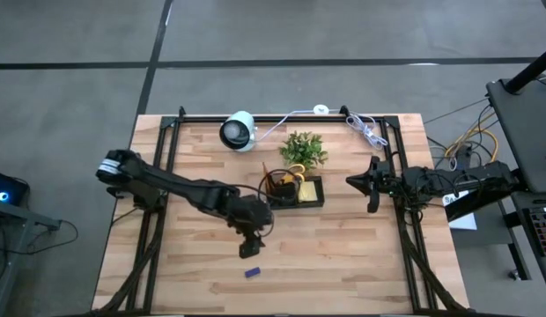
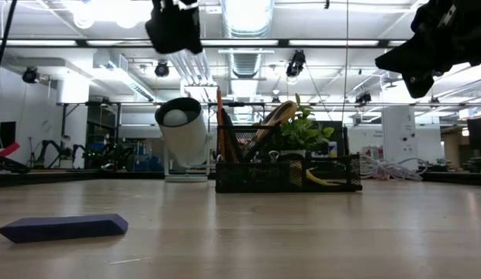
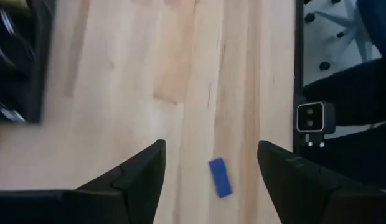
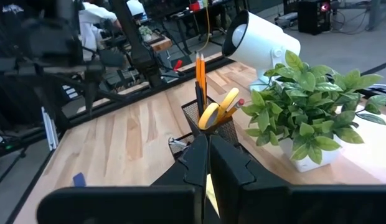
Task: Pick and place office supplies into organizer
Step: Put the blue eraser into the black desk organizer
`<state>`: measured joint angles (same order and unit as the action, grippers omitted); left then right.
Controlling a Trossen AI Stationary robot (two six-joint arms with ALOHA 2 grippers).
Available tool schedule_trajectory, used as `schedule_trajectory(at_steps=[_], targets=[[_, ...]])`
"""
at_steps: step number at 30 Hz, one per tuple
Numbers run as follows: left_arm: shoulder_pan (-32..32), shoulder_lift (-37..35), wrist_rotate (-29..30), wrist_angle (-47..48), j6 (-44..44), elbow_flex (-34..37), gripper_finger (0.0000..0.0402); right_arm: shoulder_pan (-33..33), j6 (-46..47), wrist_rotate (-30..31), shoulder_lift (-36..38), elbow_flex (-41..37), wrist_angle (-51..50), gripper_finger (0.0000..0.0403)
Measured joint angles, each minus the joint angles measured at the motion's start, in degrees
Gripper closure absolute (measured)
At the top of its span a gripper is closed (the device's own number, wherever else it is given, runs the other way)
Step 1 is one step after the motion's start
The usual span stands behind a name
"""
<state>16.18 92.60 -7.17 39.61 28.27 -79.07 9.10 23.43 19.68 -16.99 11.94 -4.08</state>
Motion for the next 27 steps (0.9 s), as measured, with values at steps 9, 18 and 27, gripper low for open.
schedule_trajectory(at_steps=[9, 18, 27], targets=[[3.65, 1.47, 2.66, -0.36, 11.70, 0.00, 0.0164, 0.00, 0.18, 0.00, -0.02, 0.00, -0.03, 0.0394], [10.32, 1.80, 6.80, -0.15, 24.19, -0.75, 0.0164, 0.00, 0.20, 1.34, -0.02, 0.00, -0.04, 0.0394], [15.88, 7.98, 12.26, 0.06, 28.32, -2.49, 0.0164, -0.01, -0.90, 1.51, -0.85, 0.00, -0.11, 0.0394]])
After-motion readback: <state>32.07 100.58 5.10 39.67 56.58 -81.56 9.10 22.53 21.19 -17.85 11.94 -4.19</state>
